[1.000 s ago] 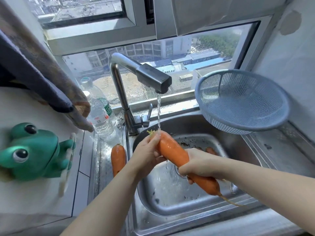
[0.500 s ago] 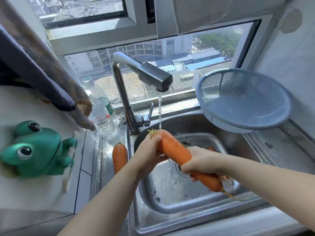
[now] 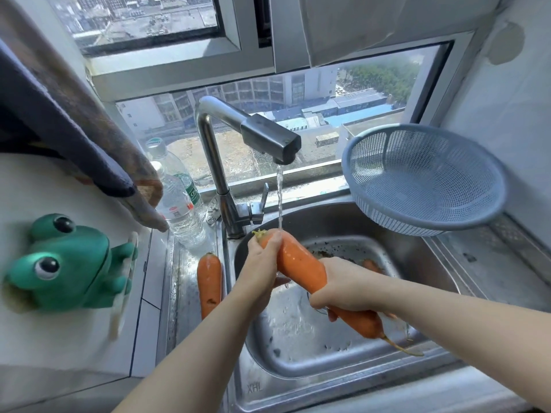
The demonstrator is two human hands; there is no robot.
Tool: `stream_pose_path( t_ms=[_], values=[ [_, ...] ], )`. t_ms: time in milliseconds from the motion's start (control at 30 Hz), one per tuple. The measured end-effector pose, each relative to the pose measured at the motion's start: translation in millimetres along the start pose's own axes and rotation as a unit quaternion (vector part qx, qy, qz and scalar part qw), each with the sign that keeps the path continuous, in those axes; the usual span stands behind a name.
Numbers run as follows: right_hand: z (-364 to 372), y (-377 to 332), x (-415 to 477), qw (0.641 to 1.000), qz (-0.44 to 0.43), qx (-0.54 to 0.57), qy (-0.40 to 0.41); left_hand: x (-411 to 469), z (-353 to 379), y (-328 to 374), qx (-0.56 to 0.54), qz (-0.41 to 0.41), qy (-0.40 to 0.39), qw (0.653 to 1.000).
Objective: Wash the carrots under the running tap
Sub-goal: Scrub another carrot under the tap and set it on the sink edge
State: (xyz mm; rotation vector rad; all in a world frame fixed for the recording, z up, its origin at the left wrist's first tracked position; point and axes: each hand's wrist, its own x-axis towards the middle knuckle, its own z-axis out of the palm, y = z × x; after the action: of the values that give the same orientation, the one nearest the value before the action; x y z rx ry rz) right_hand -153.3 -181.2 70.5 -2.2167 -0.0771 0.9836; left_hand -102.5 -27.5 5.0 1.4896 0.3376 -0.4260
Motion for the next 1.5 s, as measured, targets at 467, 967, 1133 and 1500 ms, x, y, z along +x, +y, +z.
stream_pose_path(
  t_ms=[467,967,1133,1500],
  values=[
    [-9,25,36,0.910,0.019,0.393,-0.133,0,2,1,-0.183,-0.003,-0.098,0.978],
    [-1,10,48,0.988,-0.045,-0.001,0.147,12,7,11,-0.033,0.014,0.089,0.995],
    [-6,14,50,0.986,-0.045,0.158,0.036,7,-1,8,-0.046,0.013,0.081,0.996],
    [-3,5,63,0.957,-0.144,0.239,0.078,14,-4,24,0.022,0.101,0.114,0.988]
  ],
)
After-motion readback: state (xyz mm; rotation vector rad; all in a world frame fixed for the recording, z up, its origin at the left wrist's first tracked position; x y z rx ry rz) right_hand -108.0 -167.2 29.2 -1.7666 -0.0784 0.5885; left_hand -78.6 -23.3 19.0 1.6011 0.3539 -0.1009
